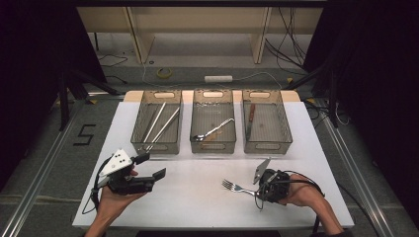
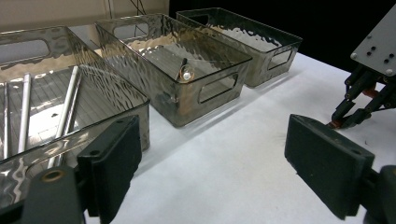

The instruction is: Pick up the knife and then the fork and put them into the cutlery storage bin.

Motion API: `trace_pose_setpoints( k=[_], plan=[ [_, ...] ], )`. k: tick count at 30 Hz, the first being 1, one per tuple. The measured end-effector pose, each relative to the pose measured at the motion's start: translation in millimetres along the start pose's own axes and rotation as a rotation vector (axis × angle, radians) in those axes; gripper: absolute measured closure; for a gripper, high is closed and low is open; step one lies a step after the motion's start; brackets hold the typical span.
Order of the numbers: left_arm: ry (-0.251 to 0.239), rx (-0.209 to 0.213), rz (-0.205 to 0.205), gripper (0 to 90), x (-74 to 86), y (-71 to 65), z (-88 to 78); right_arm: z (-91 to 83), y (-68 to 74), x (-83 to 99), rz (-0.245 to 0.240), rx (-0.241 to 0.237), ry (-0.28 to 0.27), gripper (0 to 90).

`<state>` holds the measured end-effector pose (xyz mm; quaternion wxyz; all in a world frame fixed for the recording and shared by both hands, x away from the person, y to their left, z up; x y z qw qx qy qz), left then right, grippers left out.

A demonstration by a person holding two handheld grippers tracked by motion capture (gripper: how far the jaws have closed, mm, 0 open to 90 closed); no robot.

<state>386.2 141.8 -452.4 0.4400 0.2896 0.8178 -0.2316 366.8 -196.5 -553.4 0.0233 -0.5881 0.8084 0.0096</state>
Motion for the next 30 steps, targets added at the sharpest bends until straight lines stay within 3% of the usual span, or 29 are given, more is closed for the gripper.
trace_pose_setpoints(
  k=[4, 6, 9, 17, 30],
  plan=[
    [0.0, 0.001, 0.0, 18.4, 0.0, 0.1, 0.1, -1.2, 1.4, 0.1, 0.029, -0.008, 0.001, 77.3],
    [-0.001, 0.0, 0.0, 18.4, -0.1, 0.1, 0.0, -0.4, -1.0, -0.5, 0.016, -0.004, -0.016, 77.4],
    [-0.002, 0.0, -0.002, 18.4, -0.2, 0.1, 0.1, -2.9, -1.8, -0.1, 0.049, -0.007, -0.014, 77.4],
    [-0.001, -0.001, 0.0, 18.4, 0.0, 0.3, 0.0, -11.2, -3.5, -4.9, 0.083, -0.037, -0.086, 77.5],
    [-0.005, -0.004, -0.01, 18.4, -0.5, 1.0, 0.6, -36.2, -11.7, -16.2, 0.189, -0.111, -0.24, 77.5]
  ],
)
Point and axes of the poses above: each handheld gripper's, and its own axes: z roughly forward along the jaws, x roughly out of its underside, y roughly to its left, the point moved 10 cm from there along z, roughly forward along the jaws, and after that the axes turned 10 degrees about y, right-handed, at the moved point
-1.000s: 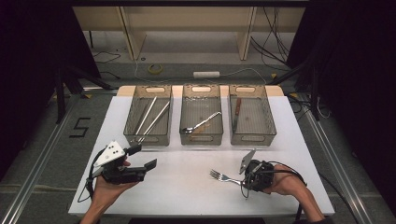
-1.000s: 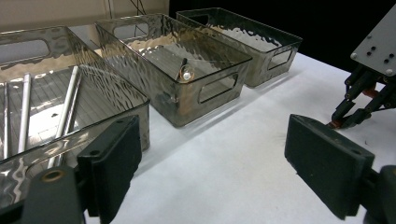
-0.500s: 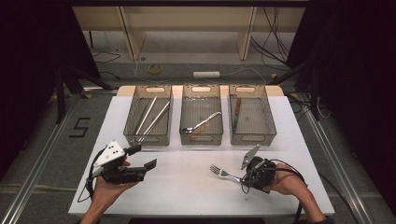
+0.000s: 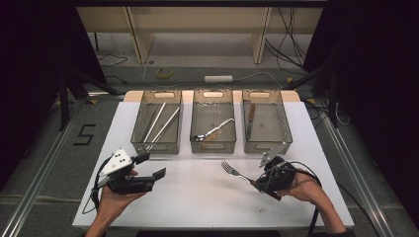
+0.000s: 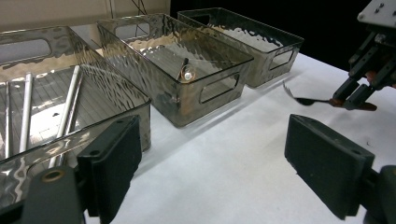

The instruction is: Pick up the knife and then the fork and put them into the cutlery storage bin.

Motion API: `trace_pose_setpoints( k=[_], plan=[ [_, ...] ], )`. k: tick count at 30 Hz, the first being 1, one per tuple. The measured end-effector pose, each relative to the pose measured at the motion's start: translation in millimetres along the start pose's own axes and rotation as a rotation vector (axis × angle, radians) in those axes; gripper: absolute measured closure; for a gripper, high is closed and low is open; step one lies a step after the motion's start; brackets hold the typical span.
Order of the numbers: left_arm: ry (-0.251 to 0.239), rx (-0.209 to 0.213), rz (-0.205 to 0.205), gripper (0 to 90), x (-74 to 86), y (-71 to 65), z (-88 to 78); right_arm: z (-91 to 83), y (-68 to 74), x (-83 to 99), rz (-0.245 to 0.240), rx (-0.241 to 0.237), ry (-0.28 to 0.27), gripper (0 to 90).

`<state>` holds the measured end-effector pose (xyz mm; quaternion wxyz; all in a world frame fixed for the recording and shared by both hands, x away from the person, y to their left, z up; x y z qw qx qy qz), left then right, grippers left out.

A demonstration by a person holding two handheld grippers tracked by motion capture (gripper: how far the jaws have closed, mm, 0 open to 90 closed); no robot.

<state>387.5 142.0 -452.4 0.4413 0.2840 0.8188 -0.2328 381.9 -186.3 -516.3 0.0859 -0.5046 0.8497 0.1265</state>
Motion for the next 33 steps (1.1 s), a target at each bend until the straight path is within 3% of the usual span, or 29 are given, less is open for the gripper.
trace_pose_setpoints(
  k=[11, 33],
  plan=[
    [-0.002, -0.003, 0.002, 18.3, -0.2, 0.7, -0.4, -17.5, -16.7, -20.1, 0.036, 0.007, -0.083, 77.5],
    [-0.009, -0.008, 0.002, 18.3, -1.2, 2.0, -1.8, -57.4, -45.3, -63.7, 0.083, 0.075, -0.214, 77.5]
  ],
)
Point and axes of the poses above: each handheld gripper's, and its own axes: z roughly forward along the jaws, x roughly out of its underside, y roughly to its left, the point moved 10 cm from there along z, roughly forward along the jaws, and after that the axes turned 10 degrees about y, right-handed, at the moved point
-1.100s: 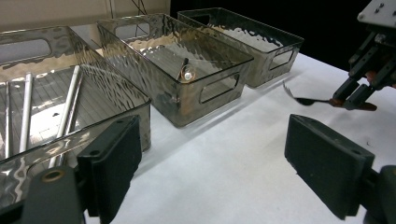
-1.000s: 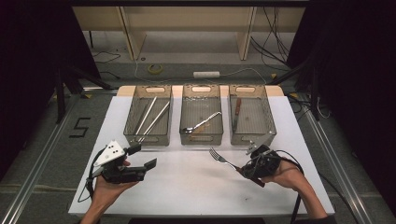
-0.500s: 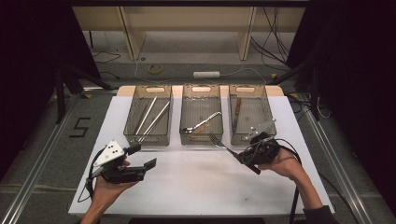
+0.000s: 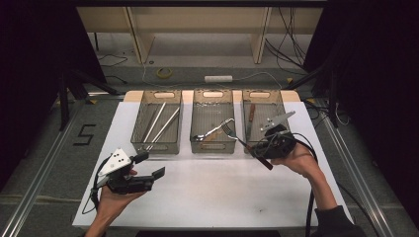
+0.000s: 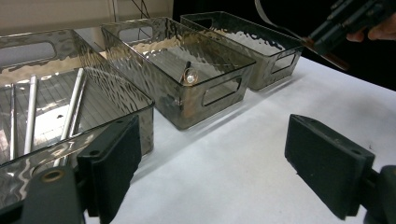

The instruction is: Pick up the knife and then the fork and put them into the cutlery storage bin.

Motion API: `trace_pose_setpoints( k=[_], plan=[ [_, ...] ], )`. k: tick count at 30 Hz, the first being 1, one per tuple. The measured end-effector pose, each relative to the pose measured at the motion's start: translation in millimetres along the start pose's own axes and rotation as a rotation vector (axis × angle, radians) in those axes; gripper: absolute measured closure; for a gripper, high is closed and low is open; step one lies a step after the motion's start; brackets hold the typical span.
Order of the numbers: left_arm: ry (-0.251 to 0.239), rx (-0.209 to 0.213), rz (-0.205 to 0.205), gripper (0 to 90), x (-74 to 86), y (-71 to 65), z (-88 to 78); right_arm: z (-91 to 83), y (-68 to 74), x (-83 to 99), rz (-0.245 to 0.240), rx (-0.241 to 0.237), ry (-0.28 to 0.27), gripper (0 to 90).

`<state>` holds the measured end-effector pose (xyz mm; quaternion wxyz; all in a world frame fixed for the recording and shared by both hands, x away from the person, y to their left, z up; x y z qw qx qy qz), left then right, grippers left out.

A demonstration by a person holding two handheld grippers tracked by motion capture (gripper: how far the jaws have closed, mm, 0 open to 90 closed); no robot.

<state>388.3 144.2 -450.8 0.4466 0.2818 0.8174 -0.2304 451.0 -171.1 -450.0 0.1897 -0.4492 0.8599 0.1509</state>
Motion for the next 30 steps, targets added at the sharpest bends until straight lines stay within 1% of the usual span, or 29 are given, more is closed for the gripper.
trace_pose_setpoints(
  k=[3, 5, 7, 12, 13, 14, 16, 20, 24, 30],
  plan=[
    [-0.005, -0.001, -0.004, 18.3, -0.4, 0.3, 0.2, -5.1, -8.2, -8.9, 0.021, 0.013, -0.023, 77.5],
    [-0.005, -0.001, -0.005, 18.3, -0.4, 0.4, 0.0, -7.6, -13.9, -13.9, 0.043, 0.023, -0.027, 77.5],
    [-0.006, -0.001, -0.006, 18.3, -0.5, 0.6, 0.1, -9.7, -20.8, -18.3, 0.047, 0.037, -0.032, 77.5],
    [-0.008, -0.001, -0.008, 18.3, -0.7, 0.4, -0.2, -12.8, -35.8, -26.8, 0.08, 0.056, -0.039, 77.5],
    [-0.007, -0.002, -0.007, 18.3, -0.6, 0.6, -0.3, -13.0, -38.9, -28.0, 0.084, 0.058, -0.04, 77.5],
    [-0.007, -0.001, -0.008, 18.3, -0.6, 0.7, -0.3, -13.3, -41.0, -29.1, 0.102, 0.059, -0.039, 77.5],
    [-0.006, -0.002, -0.007, 18.3, -0.5, 0.9, -0.4, -13.7, -47.4, -31.5, 0.107, 0.068, -0.047, 77.5],
    [-0.007, -0.002, -0.007, 18.3, -0.6, 0.7, -0.1, -16.0, -55.2, -35.3, 0.125, 0.08, -0.055, 77.5],
    [-0.006, -0.001, -0.006, 18.3, -0.6, 0.8, -0.3, -17.7, -63.7, -40.0, 0.153, 0.079, -0.072, 77.5],
    [-0.008, 0.0, -0.006, 18.3, -0.9, 0.5, -0.3, -14.2, -78.3, -43.4, 0.203, 0.09, -0.067, 77.5]
  ],
)
Point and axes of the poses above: each handheld gripper's, and its own axes: z roughly forward along the jaws, x roughly out of its underside, y roughly to its left, the point moved 10 cm from there along z, roughly forward along the jaws, and after that the axes turned 10 degrees about y, right-handed, at the moved point
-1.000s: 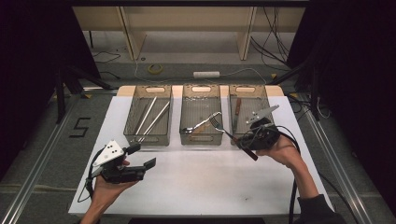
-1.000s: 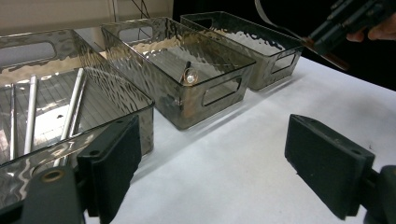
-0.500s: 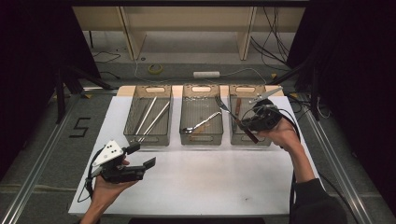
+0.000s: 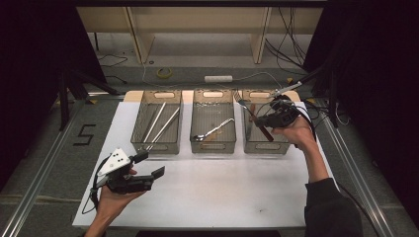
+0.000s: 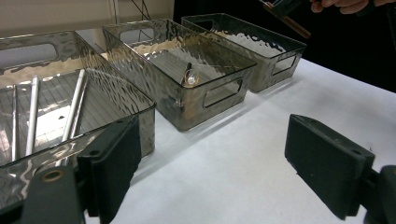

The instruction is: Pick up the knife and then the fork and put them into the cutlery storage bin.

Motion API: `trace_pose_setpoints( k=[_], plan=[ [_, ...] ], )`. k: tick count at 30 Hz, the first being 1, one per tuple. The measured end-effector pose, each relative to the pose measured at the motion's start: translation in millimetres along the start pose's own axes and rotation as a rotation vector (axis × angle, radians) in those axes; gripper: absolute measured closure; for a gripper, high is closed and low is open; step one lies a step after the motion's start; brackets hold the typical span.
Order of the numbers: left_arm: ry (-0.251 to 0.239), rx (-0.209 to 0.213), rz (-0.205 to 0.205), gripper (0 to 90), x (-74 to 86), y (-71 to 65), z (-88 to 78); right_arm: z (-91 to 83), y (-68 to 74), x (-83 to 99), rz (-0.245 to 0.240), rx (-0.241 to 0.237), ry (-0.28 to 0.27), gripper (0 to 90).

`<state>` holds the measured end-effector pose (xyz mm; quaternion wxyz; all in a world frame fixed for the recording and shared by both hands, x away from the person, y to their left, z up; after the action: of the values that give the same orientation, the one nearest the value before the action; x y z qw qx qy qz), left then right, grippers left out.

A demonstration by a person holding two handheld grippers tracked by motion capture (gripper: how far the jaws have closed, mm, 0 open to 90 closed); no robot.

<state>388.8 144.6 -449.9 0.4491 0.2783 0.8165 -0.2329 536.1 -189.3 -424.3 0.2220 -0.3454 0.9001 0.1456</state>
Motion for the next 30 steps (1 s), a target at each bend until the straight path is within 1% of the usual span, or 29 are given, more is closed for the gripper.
trace_pose_setpoints(
  k=[7, 9, 13, 14, 15, 19, 23, 27, 30],
  plan=[
    [0.001, 0.001, 0.002, 18.3, 0.2, 0.1, -0.3, 8.3, -14.4, -2.8, 0.066, 0.026, 0.004, 77.5],
    [0.001, 0.001, 0.002, 18.3, 0.2, 0.0, -0.1, 10.5, -18.0, -2.5, 0.075, 0.032, 0.007, 77.5],
    [0.001, 0.001, 0.002, 18.3, 0.1, -0.2, 0.1, 14.2, -25.6, -2.1, 0.111, 0.048, 0.013, 77.5],
    [0.0, 0.001, 0.001, 18.3, 0.0, -0.1, 0.1, 15.3, -27.3, -1.9, 0.111, 0.048, 0.016, 77.5],
    [0.002, 0.001, 0.002, 18.3, 0.1, 0.0, 0.0, 16.4, -28.7, -1.8, 0.125, 0.053, 0.017, 77.5],
    [0.001, 0.001, 0.002, 18.4, 0.2, 0.1, -0.1, 20.5, -35.3, -0.7, 0.155, 0.066, 0.025, 77.5],
    [0.001, 0.001, 0.002, 18.3, 0.2, 0.2, -0.2, 24.6, -40.5, 1.6, 0.184, 0.084, 0.038, 77.4],
    [0.002, 0.001, 0.003, 18.3, 0.2, 0.1, -0.3, 28.5, -43.9, 3.4, 0.202, 0.092, 0.048, 77.4],
    [0.001, 0.001, 0.003, 18.3, 0.1, 0.1, -0.3, 31.9, -46.7, 4.8, 0.226, 0.099, 0.06, 77.4]
  ],
)
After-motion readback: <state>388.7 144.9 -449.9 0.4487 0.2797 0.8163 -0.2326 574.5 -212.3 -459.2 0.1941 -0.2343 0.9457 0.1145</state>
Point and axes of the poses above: each handheld gripper's, and its own axes: z roughly forward along the jaws, x roughly out of its underside, y roughly to its left, the point moved 10 cm from there along z, roughly forward along the jaws, and after that the axes turned 10 degrees about y, right-handed, at the moved point
